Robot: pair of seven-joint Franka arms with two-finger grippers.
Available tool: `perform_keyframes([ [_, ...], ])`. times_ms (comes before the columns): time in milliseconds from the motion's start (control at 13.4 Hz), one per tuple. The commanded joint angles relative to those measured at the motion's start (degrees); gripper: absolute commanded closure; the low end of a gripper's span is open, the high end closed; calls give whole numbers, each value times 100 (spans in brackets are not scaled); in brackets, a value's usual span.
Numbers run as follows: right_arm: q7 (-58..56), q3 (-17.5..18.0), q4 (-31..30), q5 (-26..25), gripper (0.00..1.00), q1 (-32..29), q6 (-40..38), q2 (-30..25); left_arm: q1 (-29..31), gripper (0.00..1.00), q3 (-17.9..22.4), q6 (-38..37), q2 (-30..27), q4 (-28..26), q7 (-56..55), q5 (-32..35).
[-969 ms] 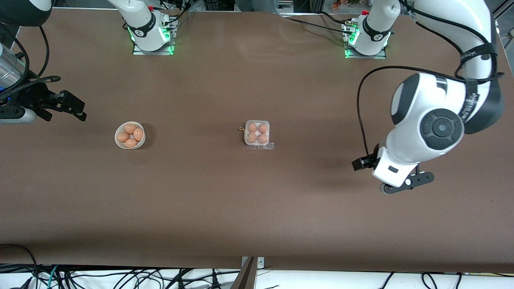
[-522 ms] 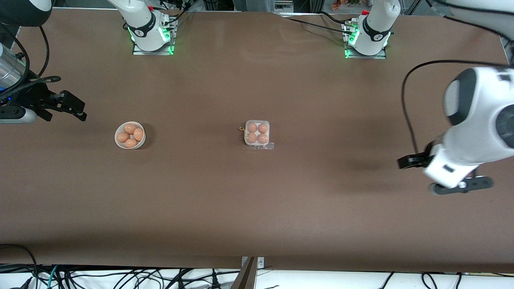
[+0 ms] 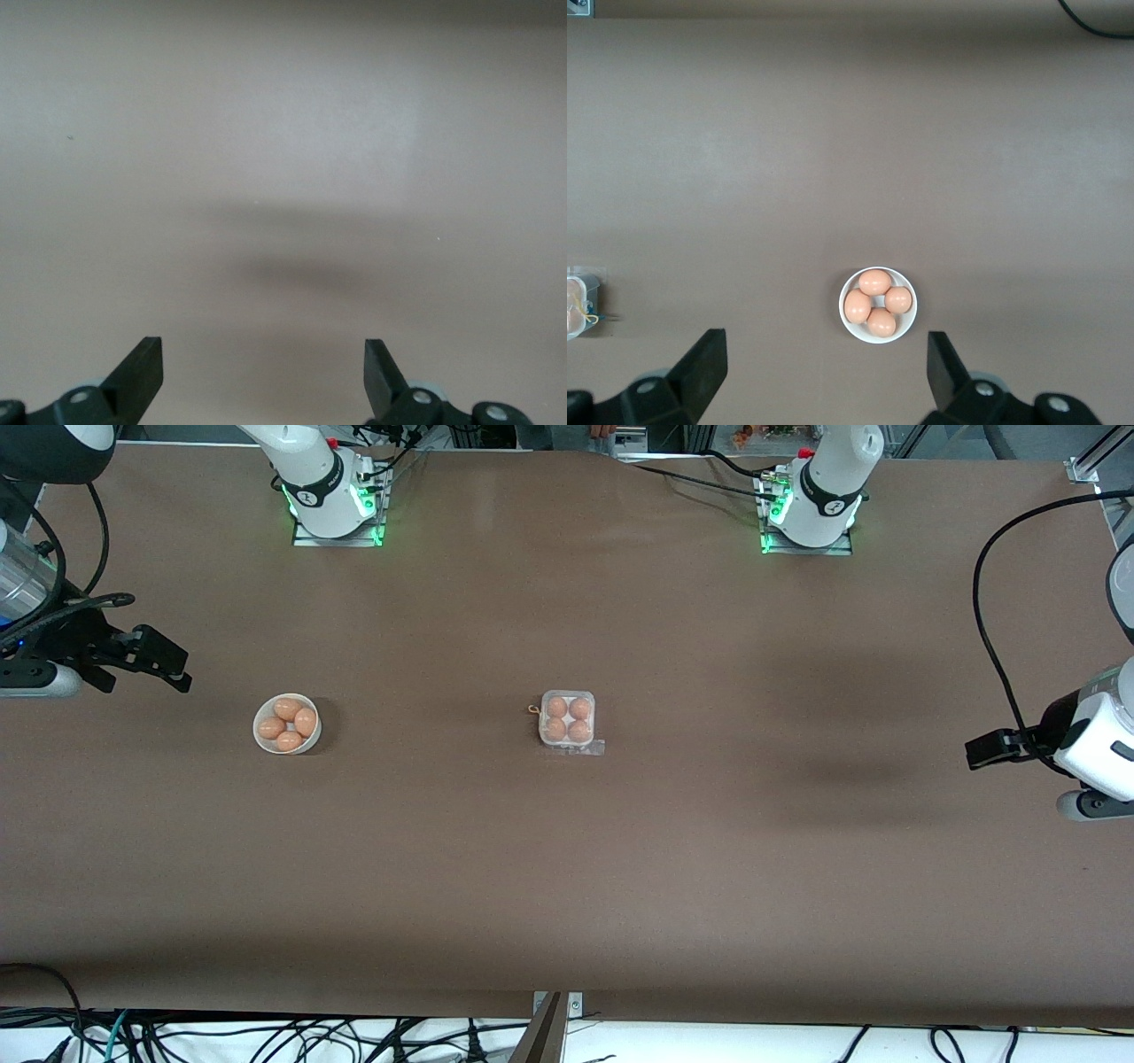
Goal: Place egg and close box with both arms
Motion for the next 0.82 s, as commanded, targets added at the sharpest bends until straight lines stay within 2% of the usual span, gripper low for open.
perform_keyframes([
  [0,-81,73,-59,-66,0,-68,-25,-53,238,0,-72,189,-691,-729,88,-169],
  [447,-81,73,-59,-66,0,-76,-34,-53,274,0,-90,190,-1439,-1442,141,-451],
  [746,-90,73,-59,-66,0,-76,-34,-53,282,0,-116,-118,-1606,-1531,651,-363],
])
